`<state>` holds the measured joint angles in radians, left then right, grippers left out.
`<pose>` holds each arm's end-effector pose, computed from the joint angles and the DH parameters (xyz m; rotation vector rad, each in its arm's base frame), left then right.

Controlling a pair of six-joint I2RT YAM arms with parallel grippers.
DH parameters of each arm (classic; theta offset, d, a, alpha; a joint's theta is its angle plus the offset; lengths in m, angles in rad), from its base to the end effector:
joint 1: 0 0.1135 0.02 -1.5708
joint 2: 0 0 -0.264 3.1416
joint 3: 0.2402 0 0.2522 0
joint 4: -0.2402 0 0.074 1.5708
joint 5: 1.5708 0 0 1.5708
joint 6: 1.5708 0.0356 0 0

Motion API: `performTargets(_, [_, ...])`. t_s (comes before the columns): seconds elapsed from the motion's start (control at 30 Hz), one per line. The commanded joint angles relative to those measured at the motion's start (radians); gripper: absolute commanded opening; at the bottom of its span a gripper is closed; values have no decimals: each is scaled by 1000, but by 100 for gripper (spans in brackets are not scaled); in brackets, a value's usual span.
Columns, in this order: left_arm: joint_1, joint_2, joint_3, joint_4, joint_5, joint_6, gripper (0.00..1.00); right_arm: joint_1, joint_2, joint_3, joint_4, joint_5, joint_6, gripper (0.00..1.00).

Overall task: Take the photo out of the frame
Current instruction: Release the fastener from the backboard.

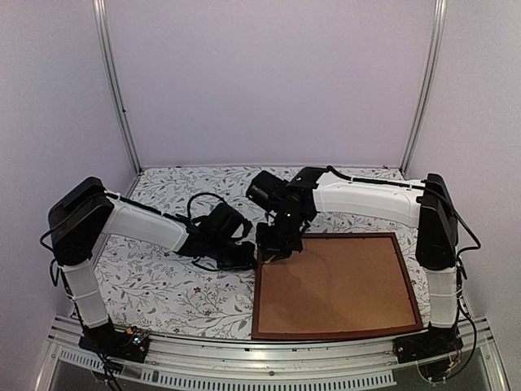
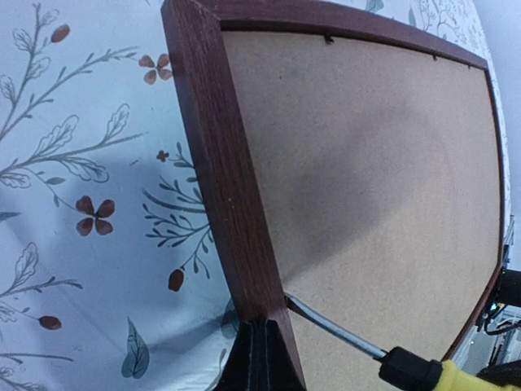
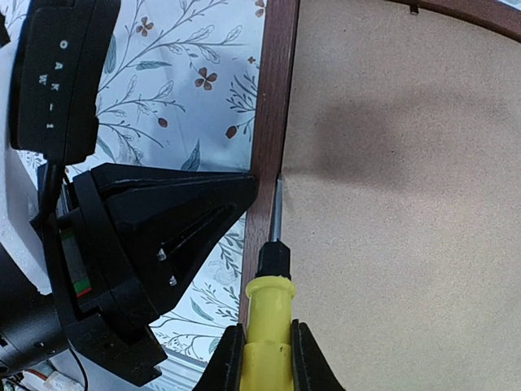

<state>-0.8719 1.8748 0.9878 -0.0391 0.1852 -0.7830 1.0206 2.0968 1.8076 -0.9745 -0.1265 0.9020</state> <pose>0.2303 -0.2842 0.1263 0.2048 2.7085 -0.8382 0.2249 0.3753 0.2253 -0.2091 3.0220 0.4942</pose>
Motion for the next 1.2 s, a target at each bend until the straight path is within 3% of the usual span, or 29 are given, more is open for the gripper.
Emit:
performTargets(0.0, [-62,98,-51,81,90,1,0,101,161,43,364,-191,-44,0])
performTargets(0.67, [-73,53,-115,127,82,-12,0,130,222,135,342,-176,-30,0])
performTargets(0.97, [-66,19,-93,74,67,9,0,128,173,125,279,-126,-62,0])
performTargets(1.17, [-54,-2,-78,8,54,25,0,111,72,18,278,-58,-79,0])
